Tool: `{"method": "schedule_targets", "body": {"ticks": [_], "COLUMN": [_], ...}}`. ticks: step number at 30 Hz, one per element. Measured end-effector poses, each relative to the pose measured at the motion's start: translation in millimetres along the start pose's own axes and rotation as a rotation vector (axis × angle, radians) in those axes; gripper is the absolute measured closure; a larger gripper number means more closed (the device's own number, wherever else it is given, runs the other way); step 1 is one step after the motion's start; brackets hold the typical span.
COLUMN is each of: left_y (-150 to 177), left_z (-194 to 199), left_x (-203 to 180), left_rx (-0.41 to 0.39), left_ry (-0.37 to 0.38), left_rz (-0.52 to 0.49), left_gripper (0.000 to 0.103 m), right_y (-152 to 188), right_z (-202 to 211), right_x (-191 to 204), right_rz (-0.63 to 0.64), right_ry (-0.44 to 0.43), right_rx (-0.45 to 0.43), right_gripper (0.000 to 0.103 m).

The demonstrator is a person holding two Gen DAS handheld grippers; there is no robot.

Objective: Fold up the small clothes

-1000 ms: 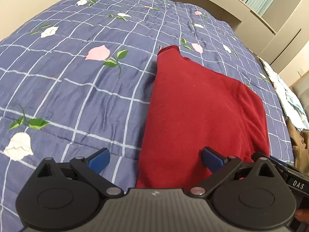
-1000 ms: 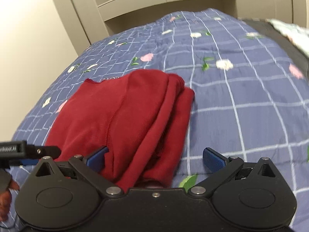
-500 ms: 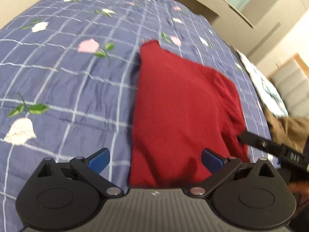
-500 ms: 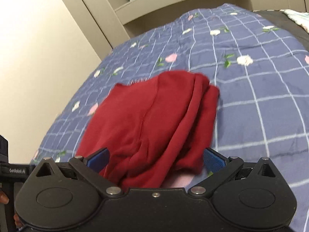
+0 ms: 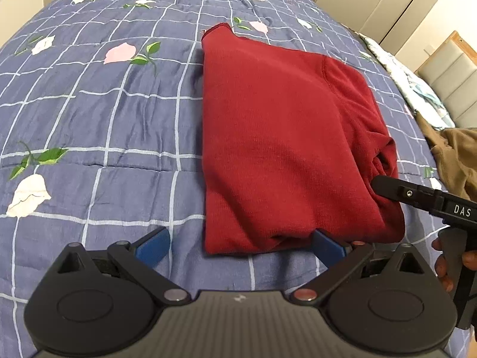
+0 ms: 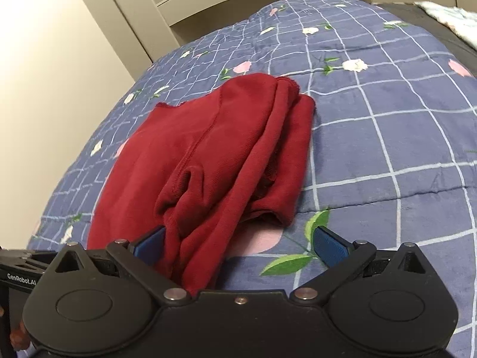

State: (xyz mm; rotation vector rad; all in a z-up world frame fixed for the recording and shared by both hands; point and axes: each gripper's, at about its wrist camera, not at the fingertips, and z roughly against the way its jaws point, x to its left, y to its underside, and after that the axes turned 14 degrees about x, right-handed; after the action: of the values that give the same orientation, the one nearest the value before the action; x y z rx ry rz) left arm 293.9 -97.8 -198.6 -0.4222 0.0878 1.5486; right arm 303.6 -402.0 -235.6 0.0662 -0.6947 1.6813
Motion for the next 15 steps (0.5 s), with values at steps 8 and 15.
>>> {"method": "schedule_targets", "body": {"ticks": [8, 15], "left_y": [-5.3, -43.6], "left_z": [19.7, 17.2], "left_x": [16.3, 16.7], "left_rx": [-0.047, -0.104], "left_ry": [0.121, 0.117], "left_rz": [0.055, 0.066], "left_gripper": [0.000, 0.000], "right_y": [-8.6, -43.4], "right_z": [13.4, 1.3], "right_x": [-17.6, -24.7], "right_rz": [-0.060, -0.054], "right_ry": [-0.156, -0.152], "right_rx": [-0.017, -0.029], "right_gripper": [0.001, 0.000]}}
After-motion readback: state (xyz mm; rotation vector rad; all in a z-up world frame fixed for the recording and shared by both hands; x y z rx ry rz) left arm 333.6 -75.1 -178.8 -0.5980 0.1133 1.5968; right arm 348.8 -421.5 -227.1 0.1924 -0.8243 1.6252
